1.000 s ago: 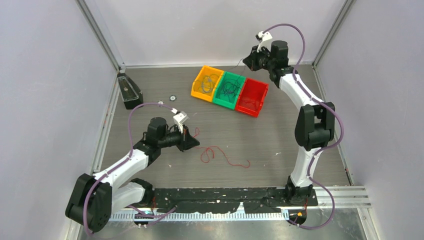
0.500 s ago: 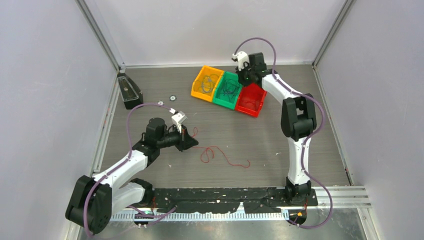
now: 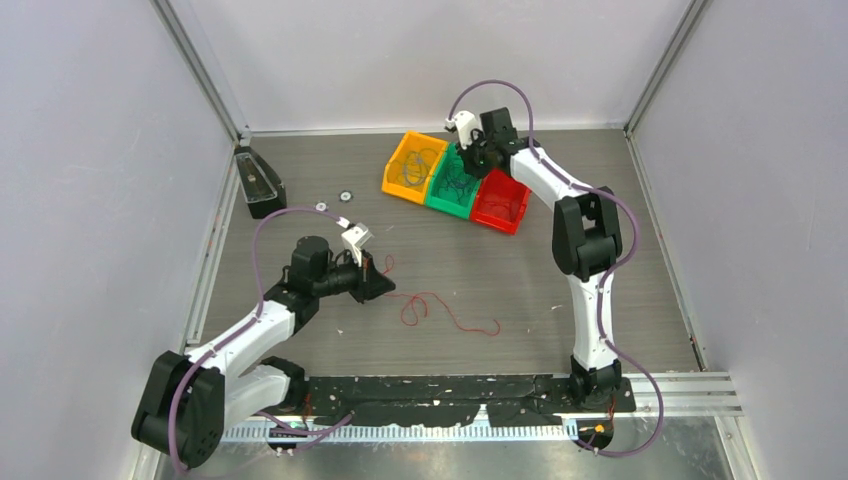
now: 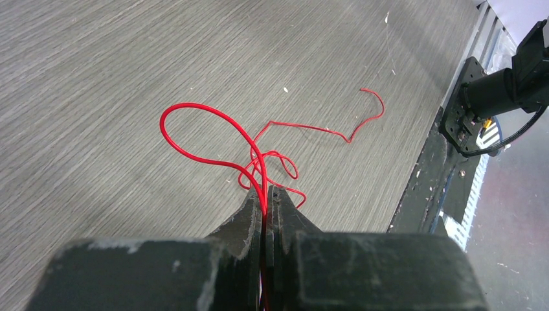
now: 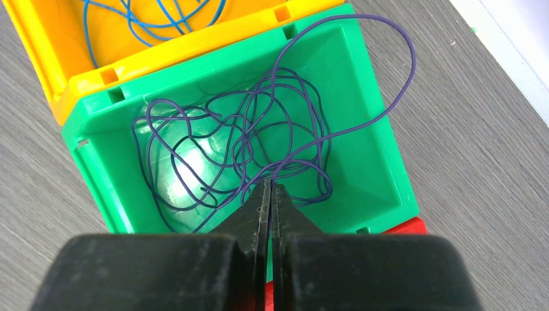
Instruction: Untangle the cables
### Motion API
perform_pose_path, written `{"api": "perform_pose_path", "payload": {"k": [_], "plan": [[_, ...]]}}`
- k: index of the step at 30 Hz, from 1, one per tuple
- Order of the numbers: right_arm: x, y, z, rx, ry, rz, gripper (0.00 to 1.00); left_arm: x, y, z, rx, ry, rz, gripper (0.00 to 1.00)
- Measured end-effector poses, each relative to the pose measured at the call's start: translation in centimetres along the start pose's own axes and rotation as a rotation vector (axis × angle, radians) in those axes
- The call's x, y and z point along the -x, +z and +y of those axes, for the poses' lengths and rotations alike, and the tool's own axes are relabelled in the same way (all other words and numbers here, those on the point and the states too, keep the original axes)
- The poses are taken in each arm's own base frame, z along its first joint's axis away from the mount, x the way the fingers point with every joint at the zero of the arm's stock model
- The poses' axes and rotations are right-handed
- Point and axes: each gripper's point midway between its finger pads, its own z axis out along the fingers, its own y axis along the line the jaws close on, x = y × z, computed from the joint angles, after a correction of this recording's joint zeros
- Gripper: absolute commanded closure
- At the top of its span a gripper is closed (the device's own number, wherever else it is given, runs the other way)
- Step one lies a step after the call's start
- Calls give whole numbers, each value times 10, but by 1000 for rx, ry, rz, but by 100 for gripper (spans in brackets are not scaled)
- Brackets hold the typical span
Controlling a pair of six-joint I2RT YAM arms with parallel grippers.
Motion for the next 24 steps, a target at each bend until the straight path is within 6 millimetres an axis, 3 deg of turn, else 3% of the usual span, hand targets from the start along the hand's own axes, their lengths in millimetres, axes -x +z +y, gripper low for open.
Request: {"api": "perform_pose_path", "payload": {"k": [6, 12, 18, 24], "plan": [[1, -3, 12, 52, -38, 33, 95, 0, 0, 0, 0, -1, 0, 99], [2, 14, 31, 110, -73, 84, 95, 0, 0, 0, 0, -2, 0, 99], [-14, 34, 44, 156, -88, 167, 95, -2, 1, 1, 2, -9, 8, 99], [-34, 29, 61, 225, -98, 209, 95, -3, 1, 2, 3, -11, 11, 99]]}}
